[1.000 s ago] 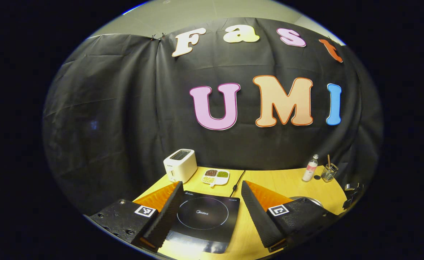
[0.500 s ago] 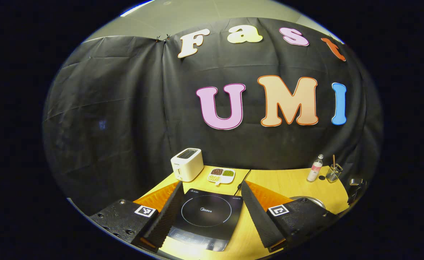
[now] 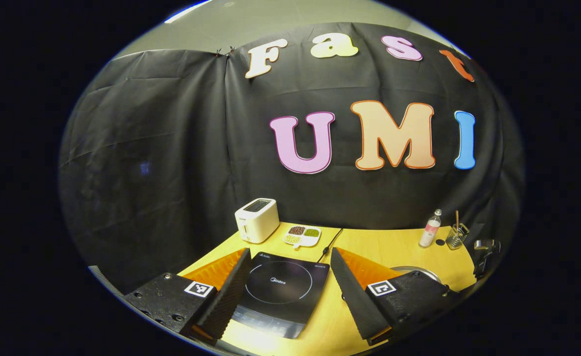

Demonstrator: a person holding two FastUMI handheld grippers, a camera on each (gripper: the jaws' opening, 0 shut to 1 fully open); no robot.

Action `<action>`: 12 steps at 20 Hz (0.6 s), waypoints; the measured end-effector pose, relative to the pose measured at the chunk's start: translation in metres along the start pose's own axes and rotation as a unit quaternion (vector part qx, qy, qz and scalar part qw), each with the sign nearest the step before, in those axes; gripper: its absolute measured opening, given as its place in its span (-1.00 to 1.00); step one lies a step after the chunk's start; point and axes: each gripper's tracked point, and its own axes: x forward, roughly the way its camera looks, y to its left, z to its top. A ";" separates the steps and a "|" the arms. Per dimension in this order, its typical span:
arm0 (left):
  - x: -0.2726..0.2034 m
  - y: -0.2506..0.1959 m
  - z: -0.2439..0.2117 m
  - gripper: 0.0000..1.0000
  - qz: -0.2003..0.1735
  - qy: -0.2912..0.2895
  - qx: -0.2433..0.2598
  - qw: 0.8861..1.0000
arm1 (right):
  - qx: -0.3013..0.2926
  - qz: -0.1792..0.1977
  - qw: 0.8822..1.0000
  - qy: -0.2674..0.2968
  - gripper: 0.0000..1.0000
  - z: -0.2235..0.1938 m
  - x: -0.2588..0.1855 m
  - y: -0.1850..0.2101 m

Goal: First push the handle of the pot to place it horizontally, then grasp the pot with both hands and set it on the induction cooktop.

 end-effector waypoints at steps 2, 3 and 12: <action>0.000 -0.003 -0.005 0.94 -0.002 0.008 -0.001 1.000 | 0.005 0.000 1.000 -0.003 -1.00 0.007 0.003 -0.002; 0.000 -0.005 -0.006 0.94 -0.003 0.012 -0.002 1.000 | 0.008 0.000 1.000 -0.004 -0.95 0.011 0.005 -0.003; 0.010 -0.018 -0.018 0.96 -0.009 0.030 0.004 1.000 | 0.010 0.005 1.000 -0.008 -0.88 0.025 0.009 -0.005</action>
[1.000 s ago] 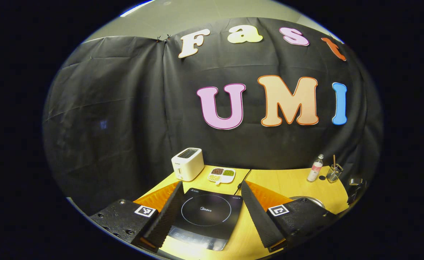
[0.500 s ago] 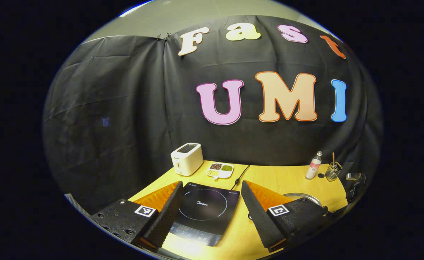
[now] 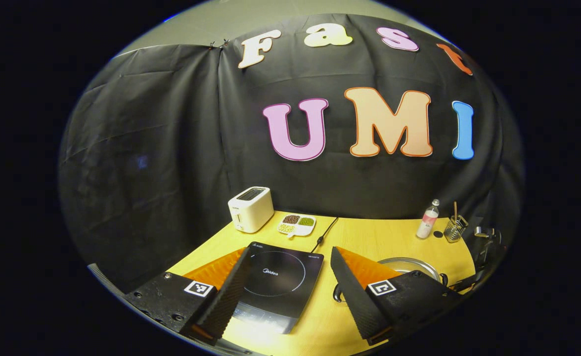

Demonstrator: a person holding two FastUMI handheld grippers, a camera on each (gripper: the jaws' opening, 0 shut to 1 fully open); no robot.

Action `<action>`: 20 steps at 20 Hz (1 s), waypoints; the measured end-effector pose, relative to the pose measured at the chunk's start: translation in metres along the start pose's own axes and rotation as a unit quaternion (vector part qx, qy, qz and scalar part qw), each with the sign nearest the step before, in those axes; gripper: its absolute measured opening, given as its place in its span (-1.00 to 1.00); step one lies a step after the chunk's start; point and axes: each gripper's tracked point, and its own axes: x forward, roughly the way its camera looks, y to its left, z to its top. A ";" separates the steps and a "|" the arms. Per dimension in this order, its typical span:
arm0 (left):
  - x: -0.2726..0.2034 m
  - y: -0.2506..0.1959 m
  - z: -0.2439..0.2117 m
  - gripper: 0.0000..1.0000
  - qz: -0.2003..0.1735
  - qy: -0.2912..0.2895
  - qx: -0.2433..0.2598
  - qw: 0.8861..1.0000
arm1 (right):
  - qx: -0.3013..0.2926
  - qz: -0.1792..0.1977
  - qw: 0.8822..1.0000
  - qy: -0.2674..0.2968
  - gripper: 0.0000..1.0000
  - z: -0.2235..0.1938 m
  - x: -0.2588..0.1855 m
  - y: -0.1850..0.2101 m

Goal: First push the handle of the pot to place it horizontally, then grasp the pot with both hands and set it on the induction cooktop.

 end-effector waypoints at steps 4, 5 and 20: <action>0.006 -0.003 -0.005 0.95 -0.006 0.008 -0.009 1.000 | -0.003 0.010 1.000 0.014 -0.94 -0.006 -0.003 0.000; 0.008 -0.003 -0.007 0.96 -0.007 0.011 -0.012 1.000 | -0.005 0.013 1.000 0.017 -0.94 -0.007 -0.004 0.000; 0.010 -0.003 -0.031 0.96 -0.032 0.034 -0.018 0.999 | -0.087 -0.020 0.993 0.080 -0.20 -0.058 0.004 -0.031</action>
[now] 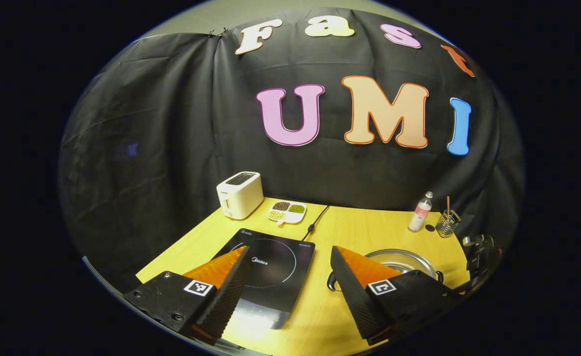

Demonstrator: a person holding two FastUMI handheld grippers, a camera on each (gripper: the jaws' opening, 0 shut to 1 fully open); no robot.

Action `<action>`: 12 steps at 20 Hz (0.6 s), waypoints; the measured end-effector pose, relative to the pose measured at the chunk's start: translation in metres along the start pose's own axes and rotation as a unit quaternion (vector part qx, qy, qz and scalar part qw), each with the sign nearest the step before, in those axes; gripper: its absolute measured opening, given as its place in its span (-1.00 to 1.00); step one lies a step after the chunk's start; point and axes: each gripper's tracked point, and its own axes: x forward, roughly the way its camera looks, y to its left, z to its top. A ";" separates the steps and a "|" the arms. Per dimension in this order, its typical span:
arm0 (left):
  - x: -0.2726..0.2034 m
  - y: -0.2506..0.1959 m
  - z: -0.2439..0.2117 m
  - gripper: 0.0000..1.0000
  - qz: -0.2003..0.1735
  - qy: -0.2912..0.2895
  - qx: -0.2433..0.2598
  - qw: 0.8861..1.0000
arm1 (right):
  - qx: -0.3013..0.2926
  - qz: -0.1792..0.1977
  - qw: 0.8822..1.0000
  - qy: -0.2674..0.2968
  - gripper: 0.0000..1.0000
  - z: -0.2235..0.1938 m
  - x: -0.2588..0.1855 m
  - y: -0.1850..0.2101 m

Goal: First push the handle of the pot to place it horizontally, then grasp the pot with both hands and set it on the induction cooktop.

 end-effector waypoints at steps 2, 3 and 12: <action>0.004 0.000 -0.006 0.96 -0.003 0.006 -0.001 1.000 | 0.025 0.015 1.000 0.002 -0.19 -0.009 -0.002 0.000; 0.007 -0.001 -0.010 0.96 -0.006 0.010 0.002 1.000 | 0.034 0.021 0.999 0.002 -0.12 -0.010 -0.006 -0.002; 0.047 -0.024 -0.081 0.96 -0.074 0.109 0.008 0.991 | 0.112 0.083 0.990 -0.036 0.75 0.011 -0.051 -0.004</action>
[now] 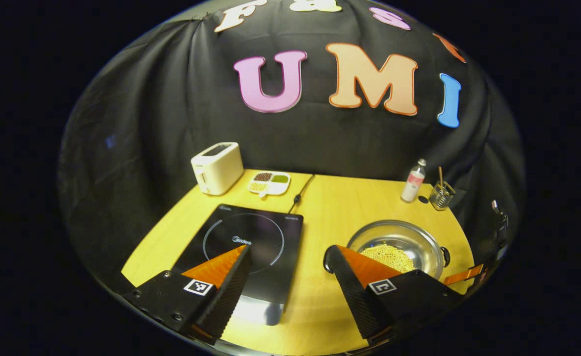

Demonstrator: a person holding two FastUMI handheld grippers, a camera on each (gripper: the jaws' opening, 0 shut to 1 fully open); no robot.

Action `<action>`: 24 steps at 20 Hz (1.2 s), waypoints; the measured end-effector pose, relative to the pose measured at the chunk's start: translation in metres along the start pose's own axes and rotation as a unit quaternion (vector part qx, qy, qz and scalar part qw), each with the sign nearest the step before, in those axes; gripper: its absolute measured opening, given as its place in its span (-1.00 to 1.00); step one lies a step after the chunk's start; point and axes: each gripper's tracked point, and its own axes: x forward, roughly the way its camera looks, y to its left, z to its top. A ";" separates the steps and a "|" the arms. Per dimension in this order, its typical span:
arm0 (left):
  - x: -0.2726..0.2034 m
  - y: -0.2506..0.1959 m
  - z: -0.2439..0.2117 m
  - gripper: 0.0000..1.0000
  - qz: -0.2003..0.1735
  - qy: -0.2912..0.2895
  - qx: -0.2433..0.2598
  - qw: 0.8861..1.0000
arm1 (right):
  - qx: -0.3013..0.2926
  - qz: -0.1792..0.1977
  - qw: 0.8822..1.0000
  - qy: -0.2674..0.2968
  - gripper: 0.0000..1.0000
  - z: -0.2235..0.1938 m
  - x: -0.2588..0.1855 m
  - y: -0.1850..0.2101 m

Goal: First push the handle of the pot to place it horizontally, then grasp the pot with both hands and set it on the induction cooktop.

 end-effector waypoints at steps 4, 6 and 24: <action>0.028 -0.021 -0.024 0.92 -0.048 0.058 -0.037 0.996 | 0.022 0.028 0.999 -0.016 0.86 0.022 -0.006 0.017; 0.039 -0.027 -0.033 0.92 -0.062 0.085 -0.044 0.993 | 0.031 0.042 0.998 -0.018 0.86 0.033 -0.007 0.022; 0.125 -0.076 -0.090 0.87 -0.155 0.271 -0.012 0.950 | 0.038 0.059 0.997 0.041 0.98 0.070 0.072 0.029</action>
